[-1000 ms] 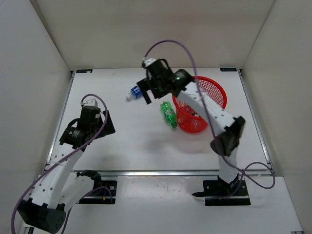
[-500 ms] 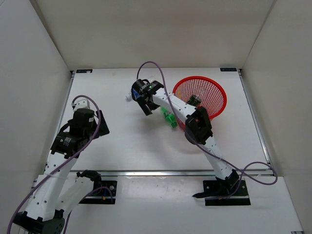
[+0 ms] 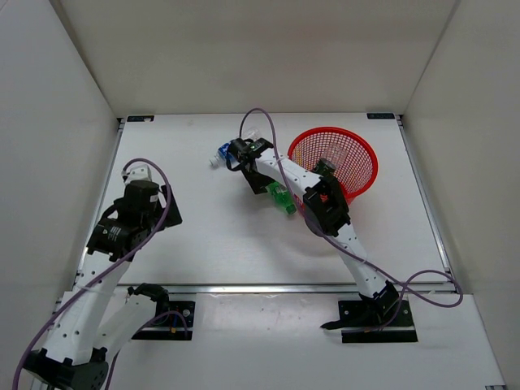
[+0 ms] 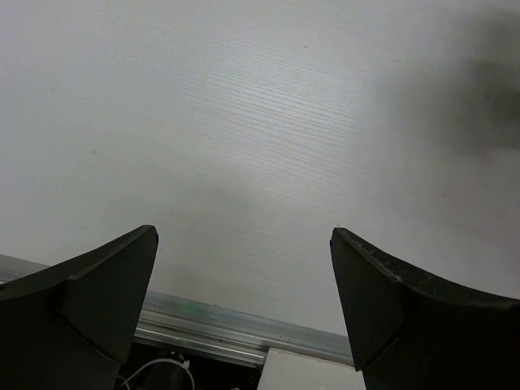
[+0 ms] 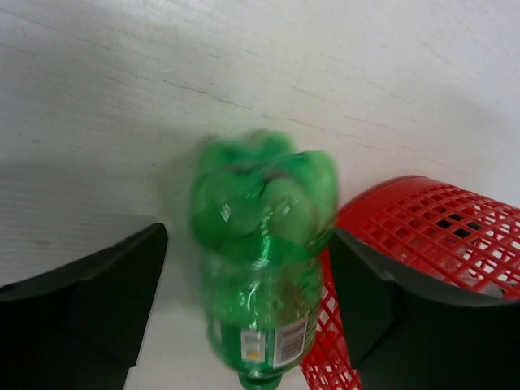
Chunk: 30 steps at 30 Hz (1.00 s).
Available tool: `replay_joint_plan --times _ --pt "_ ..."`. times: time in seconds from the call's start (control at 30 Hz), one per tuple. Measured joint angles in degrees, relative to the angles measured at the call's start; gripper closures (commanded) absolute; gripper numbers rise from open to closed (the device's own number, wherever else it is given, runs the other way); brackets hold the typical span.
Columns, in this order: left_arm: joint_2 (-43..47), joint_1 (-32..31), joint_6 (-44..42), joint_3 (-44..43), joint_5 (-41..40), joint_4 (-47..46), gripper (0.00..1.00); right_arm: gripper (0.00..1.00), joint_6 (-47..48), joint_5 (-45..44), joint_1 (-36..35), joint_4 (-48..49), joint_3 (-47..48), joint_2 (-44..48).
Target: Put the plastic bottles in the bin
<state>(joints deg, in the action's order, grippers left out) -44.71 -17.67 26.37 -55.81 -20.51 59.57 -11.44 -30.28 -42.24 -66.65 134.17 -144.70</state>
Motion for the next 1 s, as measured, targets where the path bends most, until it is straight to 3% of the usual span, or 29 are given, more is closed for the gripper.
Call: replay_joint_plan --times 0.03,0.1,0.17,0.3,0.5,0.77,0.87,1.0 --pt "-0.35 0.02 0.00 -0.20 -0.07 0.07 0.01 0.37 -0.31 0.15 0.07 -0.17 0.00 -0.09" --pt "-1.11 0.11 0.00 -0.76 -0.11 0.00 0.02 0.45 -0.66 0.57 0.04 -0.35 0.00 -0.22" --pt "-1.70 0.22 -0.04 -1.60 -0.11 -0.09 0.01 0.67 -0.92 0.61 0.00 -0.59 0.17 -0.22" --pt "-1.62 0.28 -0.24 -3.10 -0.35 -0.28 0.01 0.79 -1.05 1.79 -0.11 -0.39 0.63 -0.07" --pt "-2.49 0.31 -0.90 -3.82 0.66 -3.21 0.02 0.79 0.61 14.58 -0.33 0.70 0.59 5.99" --pt "-9.70 0.31 -1.29 -1.01 5.64 -11.21 0.02 0.81 1.44 26.82 0.13 6.29 1.03 33.05" --pt "-14.32 -0.17 -1.20 -0.98 6.91 -13.25 0.01 0.81 1.53 27.78 5.29 8.92 -1.46 42.71" --pt "-17.27 -1.14 -1.07 -0.98 8.09 -14.82 0.02 0.78 0.90 28.17 18.08 12.17 -14.75 53.35"
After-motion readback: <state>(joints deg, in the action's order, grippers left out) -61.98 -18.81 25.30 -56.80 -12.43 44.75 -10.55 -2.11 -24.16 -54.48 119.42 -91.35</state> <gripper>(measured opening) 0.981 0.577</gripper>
